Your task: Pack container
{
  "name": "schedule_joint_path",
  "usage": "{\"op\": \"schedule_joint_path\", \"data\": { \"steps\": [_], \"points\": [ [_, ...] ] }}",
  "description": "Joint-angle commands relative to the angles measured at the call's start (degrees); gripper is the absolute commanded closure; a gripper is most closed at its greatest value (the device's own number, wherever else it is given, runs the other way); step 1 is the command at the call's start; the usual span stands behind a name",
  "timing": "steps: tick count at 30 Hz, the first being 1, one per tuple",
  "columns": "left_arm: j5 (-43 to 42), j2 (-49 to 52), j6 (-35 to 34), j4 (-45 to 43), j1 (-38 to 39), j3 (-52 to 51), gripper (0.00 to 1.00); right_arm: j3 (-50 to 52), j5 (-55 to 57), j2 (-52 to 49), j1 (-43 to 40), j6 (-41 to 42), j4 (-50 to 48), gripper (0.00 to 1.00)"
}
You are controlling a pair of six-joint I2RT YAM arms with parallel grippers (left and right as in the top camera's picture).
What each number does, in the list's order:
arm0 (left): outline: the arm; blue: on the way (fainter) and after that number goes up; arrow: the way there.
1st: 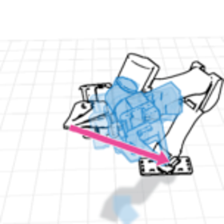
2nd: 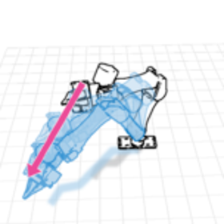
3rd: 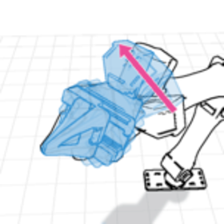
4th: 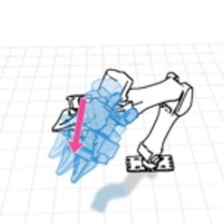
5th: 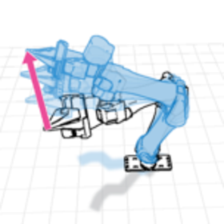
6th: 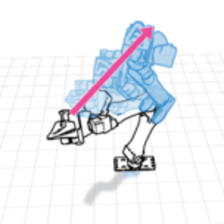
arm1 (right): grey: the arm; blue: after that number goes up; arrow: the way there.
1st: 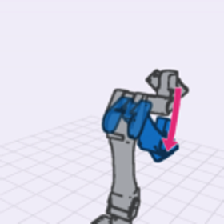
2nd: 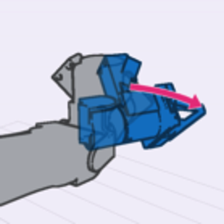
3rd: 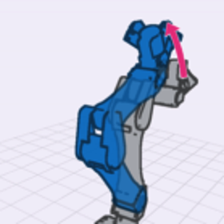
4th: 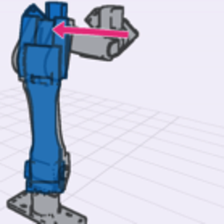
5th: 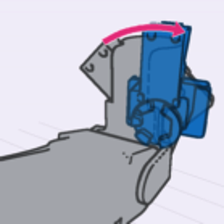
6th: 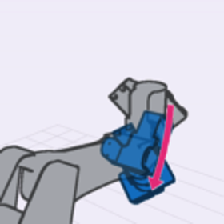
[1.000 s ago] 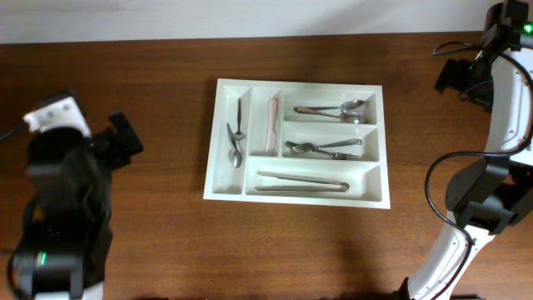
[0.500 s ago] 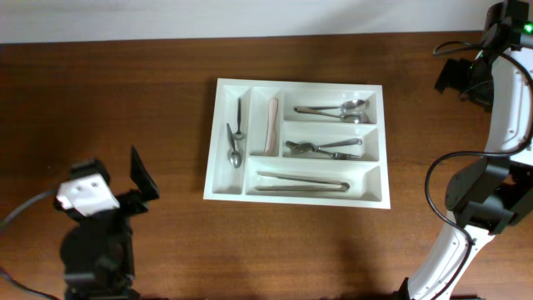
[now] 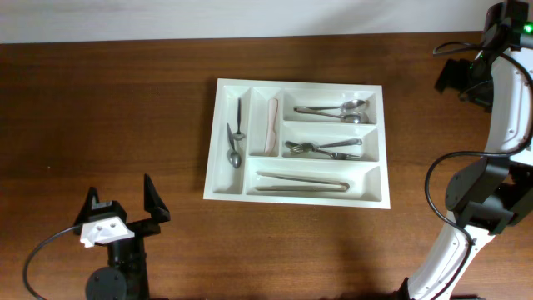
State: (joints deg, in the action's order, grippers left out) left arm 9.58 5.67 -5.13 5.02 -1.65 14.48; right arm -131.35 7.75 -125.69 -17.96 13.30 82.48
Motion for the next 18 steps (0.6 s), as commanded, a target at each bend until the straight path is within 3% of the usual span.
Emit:
{"op": "schedule_joint_path", "data": {
  "steps": [1,11,18],
  "points": [
    [-0.83,-2.51,0.85,-2.69,-0.28,-4.07,0.01,0.22,0.90,-0.26,0.31,0.00,0.02,0.01],
    [-0.81,-5.40,-0.59,-2.19,-0.28,-8.13,0.01,0.22,0.90,-0.26,0.31,0.02,0.02,0.01],
    [-1.29,-5.40,-0.61,3.10,-0.28,-8.55,0.01,0.22,0.90,-0.26,0.31,0.00,0.02,0.01]
  ]
}}
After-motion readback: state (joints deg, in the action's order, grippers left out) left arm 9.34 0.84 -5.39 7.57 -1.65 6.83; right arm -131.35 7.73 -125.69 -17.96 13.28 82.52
